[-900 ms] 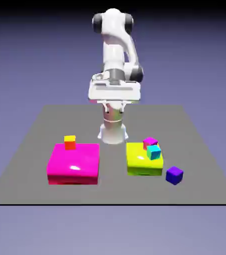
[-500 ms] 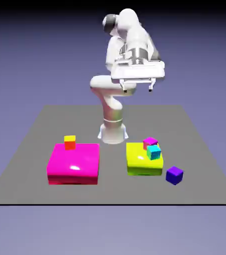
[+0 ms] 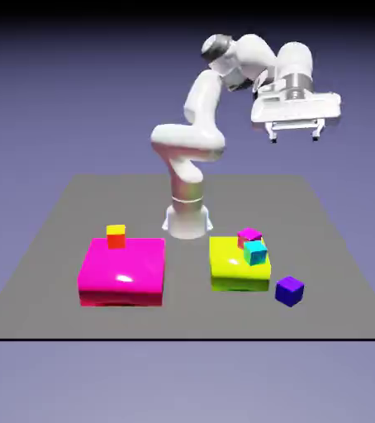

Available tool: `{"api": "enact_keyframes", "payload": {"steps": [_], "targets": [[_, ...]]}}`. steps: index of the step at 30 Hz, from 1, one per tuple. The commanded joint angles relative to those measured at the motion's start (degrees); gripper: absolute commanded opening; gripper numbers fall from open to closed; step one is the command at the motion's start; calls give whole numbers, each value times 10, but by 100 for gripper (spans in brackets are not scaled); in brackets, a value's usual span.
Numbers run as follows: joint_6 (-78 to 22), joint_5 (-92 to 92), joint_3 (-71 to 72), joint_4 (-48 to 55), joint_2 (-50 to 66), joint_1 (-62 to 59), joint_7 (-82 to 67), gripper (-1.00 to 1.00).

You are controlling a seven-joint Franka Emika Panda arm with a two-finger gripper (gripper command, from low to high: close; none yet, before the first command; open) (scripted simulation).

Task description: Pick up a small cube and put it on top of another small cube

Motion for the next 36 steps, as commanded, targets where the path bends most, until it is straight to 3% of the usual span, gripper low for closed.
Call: {"api": "enact_keyframes", "payload": {"steps": [1, 26, 32, 33, 36], "targets": [[-7, 6, 21, 6, -8, -9, 18, 0], [-189, 143, 540, 152, -219, -236, 455, 0], [-117, 177, 599, 160, -251, -301, 452, 0], [-117, 177, 599, 160, -251, -301, 452, -100], [-164, 155, 562, 155, -231, -260, 454, -100]]}}
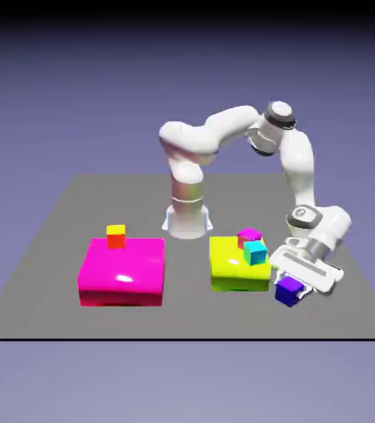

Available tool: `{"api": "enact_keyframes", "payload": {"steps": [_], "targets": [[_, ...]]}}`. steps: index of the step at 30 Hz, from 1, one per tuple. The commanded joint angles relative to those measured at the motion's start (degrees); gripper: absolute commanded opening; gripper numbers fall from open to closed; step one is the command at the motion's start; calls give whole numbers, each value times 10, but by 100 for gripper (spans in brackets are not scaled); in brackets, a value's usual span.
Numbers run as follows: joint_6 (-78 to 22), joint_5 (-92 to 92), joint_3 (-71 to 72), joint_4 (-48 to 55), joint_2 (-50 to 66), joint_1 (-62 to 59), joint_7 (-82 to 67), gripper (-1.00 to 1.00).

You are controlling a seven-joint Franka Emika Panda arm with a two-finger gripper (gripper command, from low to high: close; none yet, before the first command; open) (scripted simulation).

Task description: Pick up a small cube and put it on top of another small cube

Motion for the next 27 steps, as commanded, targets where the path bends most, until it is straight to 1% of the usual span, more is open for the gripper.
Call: {"api": "enact_keyframes", "payload": {"steps": [1, 17, 19, 23, 24, 25, 27], "targets": [[-24, -11, -19, -3, 10, 21, 1, -100], [-422, -232, -142, 52, 271, -74, 278, -100], [-430, -236, -144, 53, 276, -76, 283, -100], [-341, -213, -112, -25, 265, -86, 286, -100], [-341, -213, -112, -25, 265, -86, 286, 100], [-341, -213, -112, -25, 265, -86, 286, 100], [-388, -225, -129, 17, 271, -81, 284, 100]]}}
